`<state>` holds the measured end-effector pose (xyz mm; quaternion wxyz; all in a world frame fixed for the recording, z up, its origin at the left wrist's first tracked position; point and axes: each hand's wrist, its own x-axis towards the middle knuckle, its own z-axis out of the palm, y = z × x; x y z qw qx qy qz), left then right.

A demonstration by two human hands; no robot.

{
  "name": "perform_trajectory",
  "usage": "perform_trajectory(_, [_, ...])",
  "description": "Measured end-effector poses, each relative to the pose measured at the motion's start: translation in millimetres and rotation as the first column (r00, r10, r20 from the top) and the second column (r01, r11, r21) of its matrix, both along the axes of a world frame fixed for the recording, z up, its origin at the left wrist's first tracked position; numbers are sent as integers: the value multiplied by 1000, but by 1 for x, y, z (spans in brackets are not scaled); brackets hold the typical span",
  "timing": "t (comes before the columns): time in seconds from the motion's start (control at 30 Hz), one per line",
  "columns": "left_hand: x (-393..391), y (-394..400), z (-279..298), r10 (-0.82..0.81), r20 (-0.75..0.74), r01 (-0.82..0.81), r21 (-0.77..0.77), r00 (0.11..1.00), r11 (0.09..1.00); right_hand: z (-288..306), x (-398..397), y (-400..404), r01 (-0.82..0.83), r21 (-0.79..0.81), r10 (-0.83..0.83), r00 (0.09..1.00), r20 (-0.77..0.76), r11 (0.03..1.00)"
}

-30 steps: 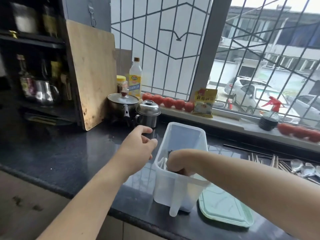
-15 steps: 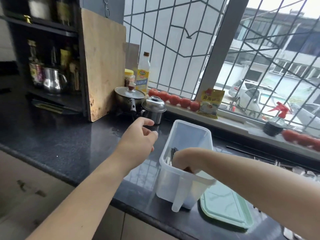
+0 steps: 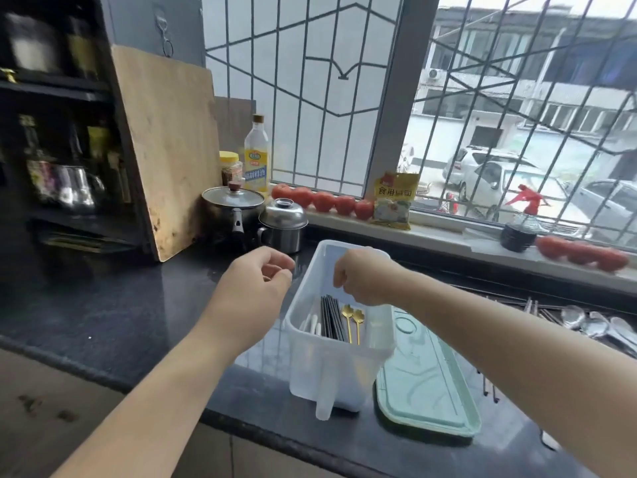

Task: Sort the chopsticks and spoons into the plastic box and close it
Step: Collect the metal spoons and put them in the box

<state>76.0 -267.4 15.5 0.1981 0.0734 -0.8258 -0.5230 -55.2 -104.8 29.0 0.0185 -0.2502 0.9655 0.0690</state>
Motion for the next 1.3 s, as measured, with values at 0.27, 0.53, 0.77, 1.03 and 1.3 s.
perform_trajectory(0.27, [5, 86, 18, -67, -284, 99, 100, 956, 990, 1, 57, 89, -62, -830, -207, 956, -209, 554])
perform_trajectory(0.53, [-10, 257, -87, -351, -167, 324, -172, 921, 930, -142, 114, 267, 122, -762, -492, 825, -278, 635])
perform_trajectory(0.77, [-24, 328, -149, -505, -62, 388, -561, 861, 731, -169, 142, 373, 271, -647, -616, 684, -391, 713])
perform_trajectory(1.03, [-32, 338, -164, -428, -78, 268, -676, 901, 687, -181, 138, 379, 347, -678, -697, 628, -345, 648])
perform_trajectory(1.3, [-26, 335, -168, -414, -51, 263, -701, 909, 663, -179, 156, 459, 300, -865, -885, 367, -286, 403])
